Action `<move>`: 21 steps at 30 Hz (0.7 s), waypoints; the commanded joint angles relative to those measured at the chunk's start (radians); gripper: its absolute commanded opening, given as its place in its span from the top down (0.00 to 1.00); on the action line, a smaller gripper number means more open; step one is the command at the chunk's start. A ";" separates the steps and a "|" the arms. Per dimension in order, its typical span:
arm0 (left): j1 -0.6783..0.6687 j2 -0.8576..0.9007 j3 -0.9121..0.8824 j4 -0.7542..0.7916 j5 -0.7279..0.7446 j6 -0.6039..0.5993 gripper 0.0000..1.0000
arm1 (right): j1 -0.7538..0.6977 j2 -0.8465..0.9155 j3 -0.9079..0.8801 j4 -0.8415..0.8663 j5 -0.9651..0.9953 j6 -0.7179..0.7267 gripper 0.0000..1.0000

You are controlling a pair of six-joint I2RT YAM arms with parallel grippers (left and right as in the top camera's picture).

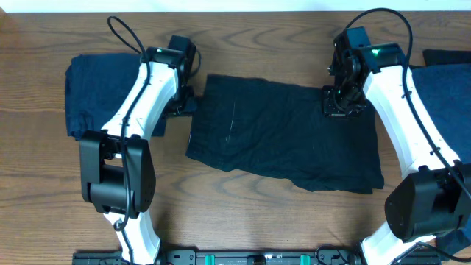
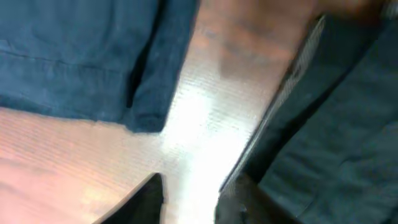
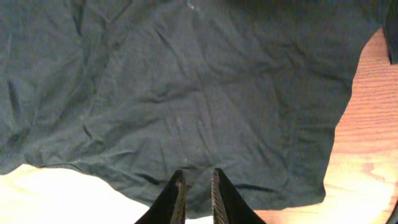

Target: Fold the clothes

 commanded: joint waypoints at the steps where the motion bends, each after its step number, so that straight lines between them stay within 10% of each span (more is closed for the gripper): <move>1: -0.008 -0.049 0.042 0.038 0.116 0.069 0.94 | -0.018 -0.017 -0.006 -0.001 0.014 0.000 0.86; 7: -0.021 -0.032 0.023 0.000 0.399 0.167 0.94 | -0.096 -0.017 -0.023 -0.078 0.014 0.038 0.99; 21: -0.064 -0.032 -0.272 0.161 0.401 0.124 0.94 | -0.204 -0.017 -0.438 0.243 -0.029 0.068 0.99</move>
